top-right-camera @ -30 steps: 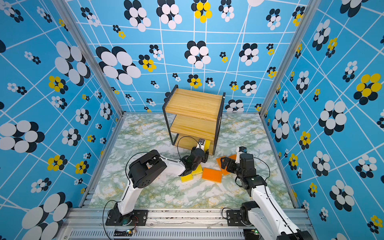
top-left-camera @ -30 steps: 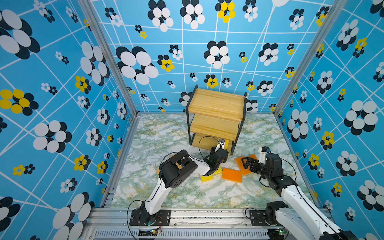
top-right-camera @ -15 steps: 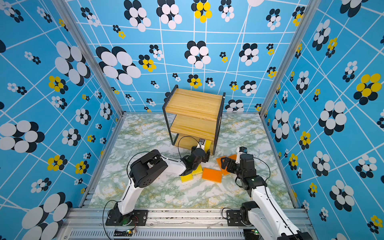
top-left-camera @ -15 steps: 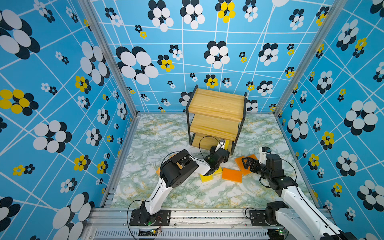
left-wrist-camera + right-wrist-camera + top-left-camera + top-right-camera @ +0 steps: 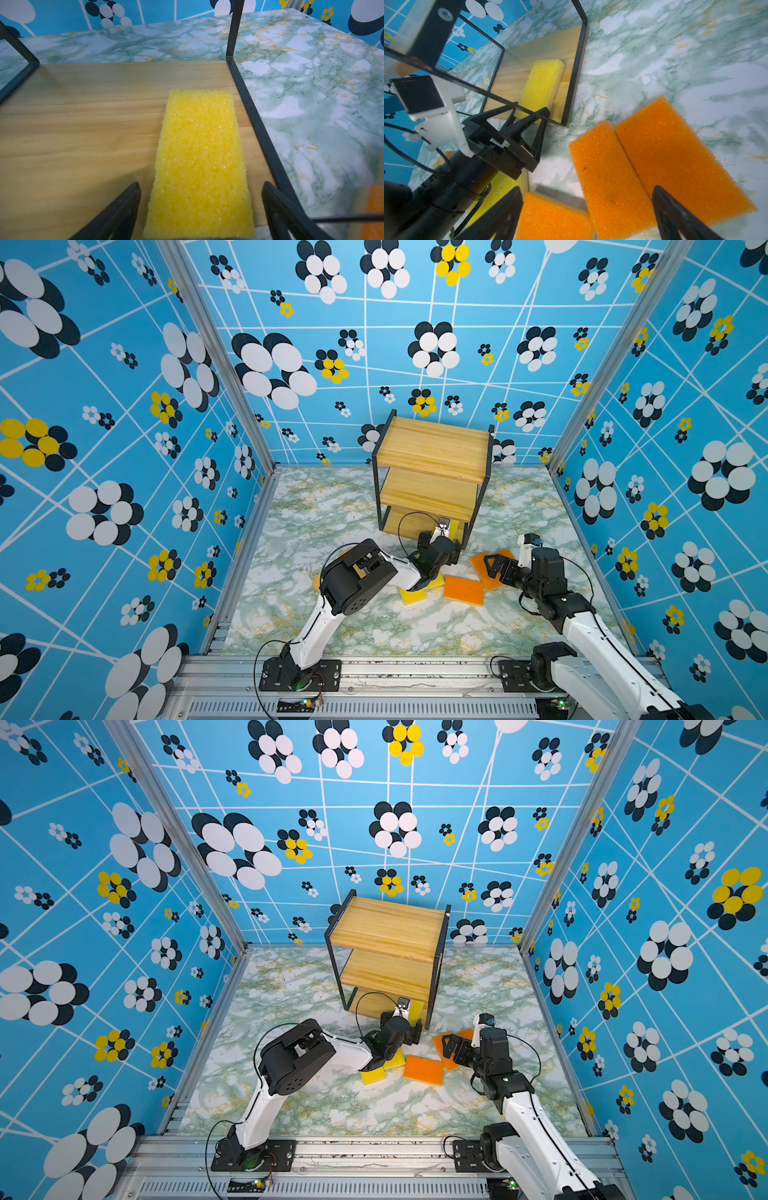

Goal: Place and organize the cleaning sponges onto the shelf

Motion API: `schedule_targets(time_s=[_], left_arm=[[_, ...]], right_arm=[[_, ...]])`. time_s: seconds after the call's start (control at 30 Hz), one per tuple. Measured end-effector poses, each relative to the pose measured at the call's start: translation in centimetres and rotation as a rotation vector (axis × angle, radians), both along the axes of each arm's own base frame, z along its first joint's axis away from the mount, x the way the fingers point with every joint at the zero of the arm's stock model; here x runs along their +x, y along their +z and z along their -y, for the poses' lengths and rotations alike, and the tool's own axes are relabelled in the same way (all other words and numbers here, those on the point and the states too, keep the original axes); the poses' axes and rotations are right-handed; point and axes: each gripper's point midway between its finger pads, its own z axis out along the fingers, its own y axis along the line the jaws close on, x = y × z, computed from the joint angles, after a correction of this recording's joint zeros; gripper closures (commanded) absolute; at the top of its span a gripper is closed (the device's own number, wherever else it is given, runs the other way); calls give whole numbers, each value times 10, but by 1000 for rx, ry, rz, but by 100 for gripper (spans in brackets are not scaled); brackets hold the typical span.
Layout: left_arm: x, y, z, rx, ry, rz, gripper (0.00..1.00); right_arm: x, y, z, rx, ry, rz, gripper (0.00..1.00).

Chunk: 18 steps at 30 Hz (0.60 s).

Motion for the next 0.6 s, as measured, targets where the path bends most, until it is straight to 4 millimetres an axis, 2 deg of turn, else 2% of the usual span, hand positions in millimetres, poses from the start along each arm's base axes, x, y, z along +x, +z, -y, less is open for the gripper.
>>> schedule_targets(time_s=[0.13,0.27,0.6], left_arm=[[0,0,0,0,0,0,8],[0,0,0,1,0,0,0],[-1,-3,-5,19,9,6,1]], right_arm=[[0,2,0,0,-1,7,1],[0,2,0,0,-2,8,1],[-4,-2,1,-3,-1,-13,1]])
